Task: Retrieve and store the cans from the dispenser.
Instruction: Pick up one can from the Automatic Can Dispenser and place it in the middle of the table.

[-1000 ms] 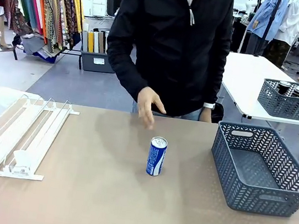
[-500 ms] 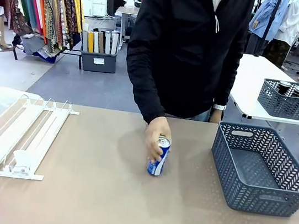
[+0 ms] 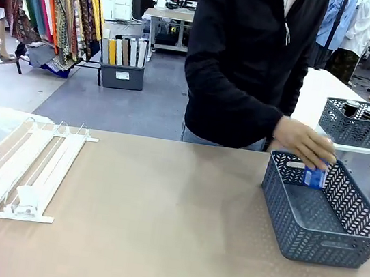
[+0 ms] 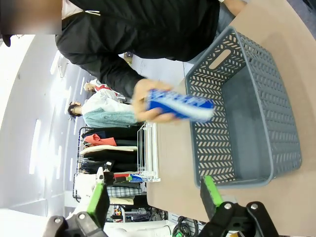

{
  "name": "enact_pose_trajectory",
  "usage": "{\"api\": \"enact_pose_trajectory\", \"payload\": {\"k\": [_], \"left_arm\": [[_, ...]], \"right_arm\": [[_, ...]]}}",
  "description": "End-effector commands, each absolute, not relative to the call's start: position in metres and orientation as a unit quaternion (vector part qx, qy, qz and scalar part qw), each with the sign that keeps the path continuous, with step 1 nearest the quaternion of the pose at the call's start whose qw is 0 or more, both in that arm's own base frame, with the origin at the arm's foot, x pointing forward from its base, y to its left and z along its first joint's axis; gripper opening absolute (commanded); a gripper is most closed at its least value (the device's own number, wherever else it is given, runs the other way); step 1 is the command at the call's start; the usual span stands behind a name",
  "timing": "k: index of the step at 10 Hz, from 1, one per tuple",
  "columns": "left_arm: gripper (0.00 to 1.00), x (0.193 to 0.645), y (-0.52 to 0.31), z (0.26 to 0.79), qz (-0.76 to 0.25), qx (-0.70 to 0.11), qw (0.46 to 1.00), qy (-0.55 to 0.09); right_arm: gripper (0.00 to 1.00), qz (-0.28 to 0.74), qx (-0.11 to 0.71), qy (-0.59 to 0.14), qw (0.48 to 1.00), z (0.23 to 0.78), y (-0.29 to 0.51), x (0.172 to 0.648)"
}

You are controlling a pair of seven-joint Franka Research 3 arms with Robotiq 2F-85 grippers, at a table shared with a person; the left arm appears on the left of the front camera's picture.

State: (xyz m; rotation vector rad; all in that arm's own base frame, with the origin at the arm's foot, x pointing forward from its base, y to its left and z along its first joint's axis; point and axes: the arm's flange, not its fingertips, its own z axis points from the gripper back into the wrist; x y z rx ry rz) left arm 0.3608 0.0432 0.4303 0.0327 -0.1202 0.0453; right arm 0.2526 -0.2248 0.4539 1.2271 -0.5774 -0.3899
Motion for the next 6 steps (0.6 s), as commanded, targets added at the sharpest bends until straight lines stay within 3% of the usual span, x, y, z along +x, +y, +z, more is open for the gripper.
{"api": "enact_pose_trajectory", "payload": {"k": [1,6], "left_arm": [[1.0,0.362,0.039,0.414,0.022,0.018,0.998,-0.052],[1.0,0.364,0.043,0.401,0.019,0.011,0.999,-0.029]], "right_arm": [[1.0,-0.179,0.57,-0.269,0.755,0.457,-0.224,0.253],[1.0,-0.179,0.57,-0.269,0.755,0.457,-0.224,0.253]]}}
